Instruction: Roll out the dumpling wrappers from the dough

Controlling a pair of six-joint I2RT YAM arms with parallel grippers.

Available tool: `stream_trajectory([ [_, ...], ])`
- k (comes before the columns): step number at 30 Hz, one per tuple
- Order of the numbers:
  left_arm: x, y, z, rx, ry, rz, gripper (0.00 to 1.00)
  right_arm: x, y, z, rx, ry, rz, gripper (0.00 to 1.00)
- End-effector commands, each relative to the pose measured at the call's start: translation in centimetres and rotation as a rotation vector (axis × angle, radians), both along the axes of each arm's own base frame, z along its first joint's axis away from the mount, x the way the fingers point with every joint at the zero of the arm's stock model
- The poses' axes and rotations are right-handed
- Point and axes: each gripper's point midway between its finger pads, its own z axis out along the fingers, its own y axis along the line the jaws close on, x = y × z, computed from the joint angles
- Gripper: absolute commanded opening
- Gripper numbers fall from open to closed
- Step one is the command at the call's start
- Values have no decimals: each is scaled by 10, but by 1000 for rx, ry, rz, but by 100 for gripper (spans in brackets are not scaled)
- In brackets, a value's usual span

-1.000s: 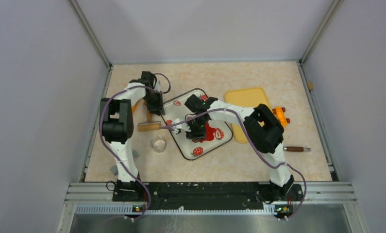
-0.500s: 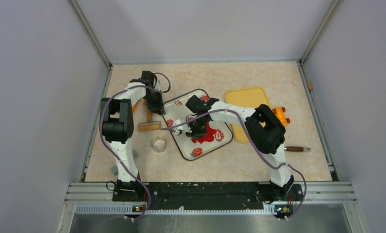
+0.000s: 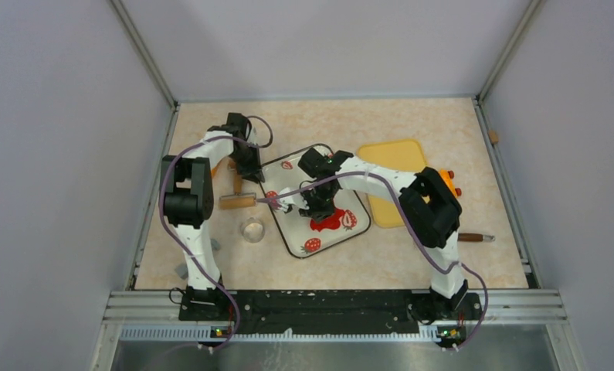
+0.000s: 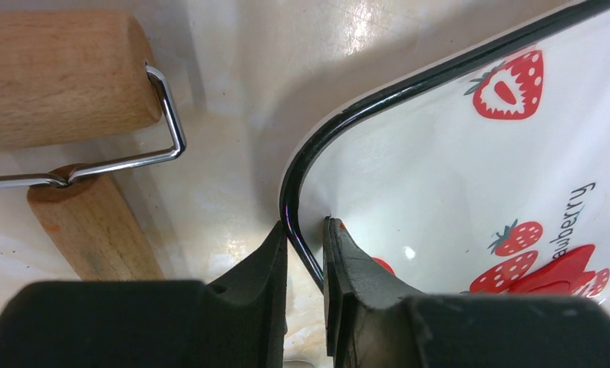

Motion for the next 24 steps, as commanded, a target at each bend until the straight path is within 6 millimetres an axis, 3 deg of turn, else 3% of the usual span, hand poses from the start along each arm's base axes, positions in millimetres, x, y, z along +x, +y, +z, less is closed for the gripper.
stream_trajectory([
  [1, 8, 10, -8, 54, -10, -9, 0, -6, -10, 37, 22, 24, -35, 9],
  [8, 9, 8, -7, 43, -12, -14, 0, 5, -22, 51, 40, 35, -121, 10],
  [11, 9, 5, -5, 27, -13, -20, 0, 8, -22, 59, 70, 13, -147, 21],
  [18, 7, -2, -5, -7, -11, -31, 0, 1, 3, 58, 119, -2, -90, 51],
  [24, 6, -3, -5, -18, -4, -33, 0, -8, 36, 44, 165, -53, -17, 62],
])
